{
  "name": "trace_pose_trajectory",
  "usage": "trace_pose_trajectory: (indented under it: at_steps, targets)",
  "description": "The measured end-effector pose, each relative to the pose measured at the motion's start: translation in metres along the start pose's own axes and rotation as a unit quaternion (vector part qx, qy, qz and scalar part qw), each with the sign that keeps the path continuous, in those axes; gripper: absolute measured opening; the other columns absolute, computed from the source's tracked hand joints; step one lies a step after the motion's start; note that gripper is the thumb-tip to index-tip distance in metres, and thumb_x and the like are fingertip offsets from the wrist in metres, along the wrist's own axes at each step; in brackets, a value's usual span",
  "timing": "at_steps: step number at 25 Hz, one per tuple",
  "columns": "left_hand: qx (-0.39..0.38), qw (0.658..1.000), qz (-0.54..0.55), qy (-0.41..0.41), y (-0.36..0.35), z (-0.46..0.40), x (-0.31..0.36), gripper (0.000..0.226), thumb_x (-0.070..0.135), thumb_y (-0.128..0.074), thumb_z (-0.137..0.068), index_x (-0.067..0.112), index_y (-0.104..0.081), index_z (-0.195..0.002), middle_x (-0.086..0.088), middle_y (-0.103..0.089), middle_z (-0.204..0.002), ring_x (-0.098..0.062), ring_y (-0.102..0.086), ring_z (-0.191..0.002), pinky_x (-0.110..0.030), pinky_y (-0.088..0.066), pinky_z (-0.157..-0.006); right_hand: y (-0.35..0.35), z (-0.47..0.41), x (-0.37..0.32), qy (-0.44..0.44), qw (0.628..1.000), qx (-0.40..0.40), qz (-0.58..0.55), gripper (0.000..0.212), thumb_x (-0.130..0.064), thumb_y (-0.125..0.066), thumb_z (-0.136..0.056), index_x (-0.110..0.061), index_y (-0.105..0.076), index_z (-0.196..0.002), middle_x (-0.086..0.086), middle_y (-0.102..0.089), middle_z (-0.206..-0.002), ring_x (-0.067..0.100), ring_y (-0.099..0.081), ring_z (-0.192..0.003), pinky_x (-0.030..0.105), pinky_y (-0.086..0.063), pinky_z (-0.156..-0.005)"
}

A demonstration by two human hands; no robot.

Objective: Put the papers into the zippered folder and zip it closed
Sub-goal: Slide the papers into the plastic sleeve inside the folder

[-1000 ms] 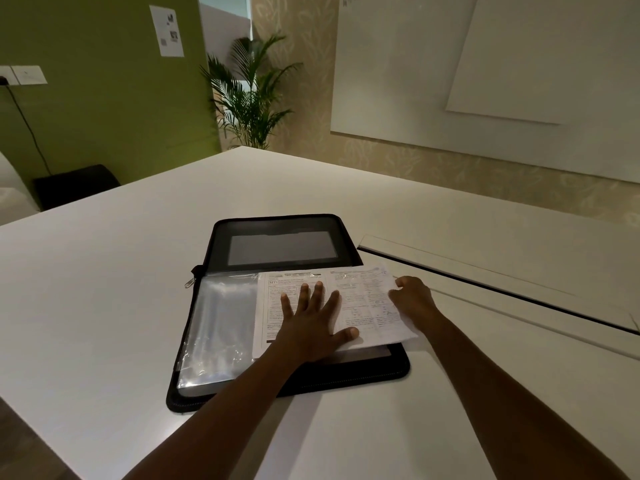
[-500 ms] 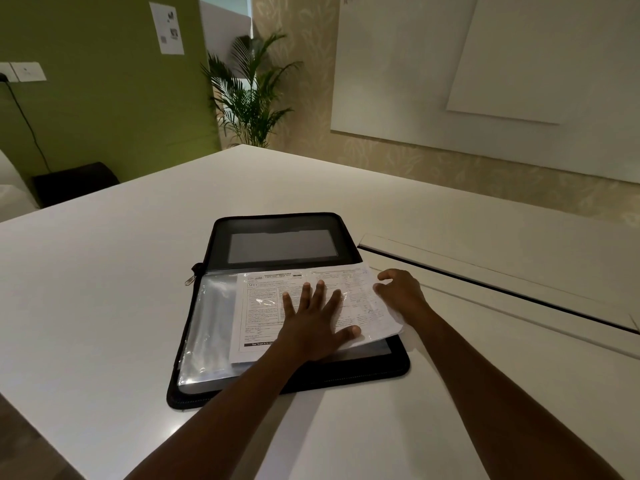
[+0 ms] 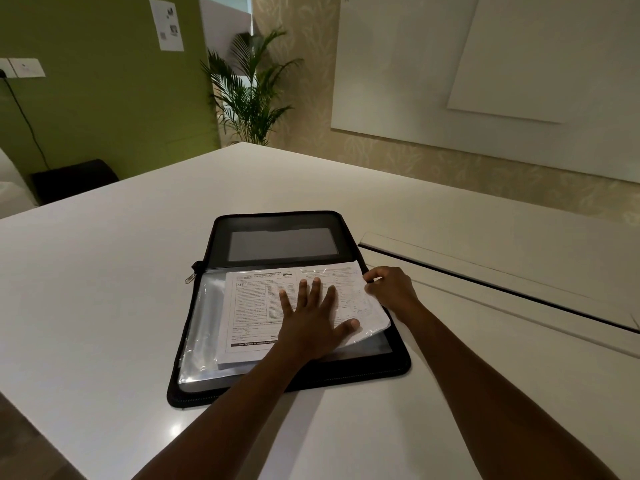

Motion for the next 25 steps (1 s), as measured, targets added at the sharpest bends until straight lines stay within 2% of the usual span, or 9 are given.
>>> trace_pose_trajectory:
  at_steps: [4,8,12,15,20,22,25]
  targets:
    - [-0.008,1.0,0.002,-0.004,-0.001,0.0,0.002,0.1,0.088,-0.004,-0.074,0.027,0.001,-0.153,-0.009,0.013,-0.162,-0.033,0.021,-0.146,-0.066,0.015,-0.109,-0.003,-0.002,0.004,-0.018,1.0,-0.01,-0.021,0.017,-0.01,-0.071,-0.081,-0.02,-0.072,-0.094,-0.004,-0.068,-0.091,0.013,-0.065,-0.084,0.027,-0.055,-0.072]
    - [0.004,1.0,0.003,0.0,0.003,-0.002,-0.006,0.1,0.088,0.0,-0.073,0.027,0.003,-0.152,-0.008,0.013,-0.162,-0.032,0.021,-0.145,-0.066,0.015,-0.109,-0.005,-0.005,0.008,-0.03,0.999,-0.016,-0.039,0.015,-0.01,-0.071,-0.082,-0.018,-0.071,-0.095,-0.001,-0.068,-0.094,0.017,-0.067,-0.086,0.03,-0.058,-0.07]
    - [0.004,1.0,-0.012,0.02,0.006,-0.002,-0.02,0.101,0.088,0.0,-0.072,0.027,0.005,-0.153,-0.009,0.018,-0.16,-0.033,0.026,-0.143,-0.065,0.019,-0.108,-0.008,-0.006,0.009,-0.027,0.999,-0.004,-0.021,0.009,-0.013,-0.07,-0.083,-0.019,-0.07,-0.089,-0.003,-0.067,-0.088,0.015,-0.065,-0.084,0.035,-0.057,-0.082]
    - [0.002,1.0,-0.009,0.019,0.004,0.0,-0.021,0.099,0.087,-0.005,-0.076,0.026,0.004,-0.153,-0.01,0.018,-0.16,-0.033,0.025,-0.144,-0.065,0.018,-0.108,-0.014,-0.006,0.006,-0.03,0.999,-0.018,-0.018,0.007,-0.018,-0.065,-0.088,-0.017,-0.071,-0.087,-0.002,-0.067,-0.081,0.015,-0.063,-0.075,0.032,-0.055,-0.078]
    - [0.003,1.0,-0.011,0.026,0.001,-0.001,-0.019,0.099,0.087,-0.006,-0.076,0.026,0.005,-0.153,-0.011,0.017,-0.161,-0.032,0.024,-0.145,-0.066,0.015,-0.109,-0.023,-0.004,0.011,-0.106,0.991,-0.039,-0.078,0.015,-0.018,-0.062,-0.083,-0.007,-0.071,-0.082,0.008,-0.069,-0.078,0.019,-0.062,-0.071,0.03,-0.05,-0.068]
    - [0.003,1.0,-0.014,0.026,0.0,-0.002,-0.019,0.1,0.088,-0.006,-0.075,0.026,0.005,-0.153,-0.011,0.017,-0.16,-0.033,0.024,-0.145,-0.066,0.017,-0.109,-0.024,-0.001,0.008,-0.1,0.991,-0.038,-0.077,0.015,-0.02,-0.063,-0.082,-0.007,-0.071,-0.08,0.006,-0.069,-0.078,0.021,-0.065,-0.075,0.032,-0.053,-0.072]
    - [0.004,1.0,-0.012,0.029,-0.001,-0.004,-0.019,0.101,0.088,-0.006,-0.074,0.026,0.005,-0.153,-0.011,0.017,-0.161,-0.033,0.022,-0.145,-0.063,0.02,-0.107,-0.026,0.003,0.002,-0.053,0.995,-0.043,-0.071,0.018,-0.026,-0.065,-0.085,-0.012,-0.075,-0.091,0.004,-0.073,-0.089,0.02,-0.068,-0.085,0.035,-0.058,-0.082]
Point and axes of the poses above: each hand's wrist, its own z-axis away from the middle knuckle, its own y-axis out of the back of the hand, x = y × z, the point moved 8 cm from there along -z, towards the middle knuckle
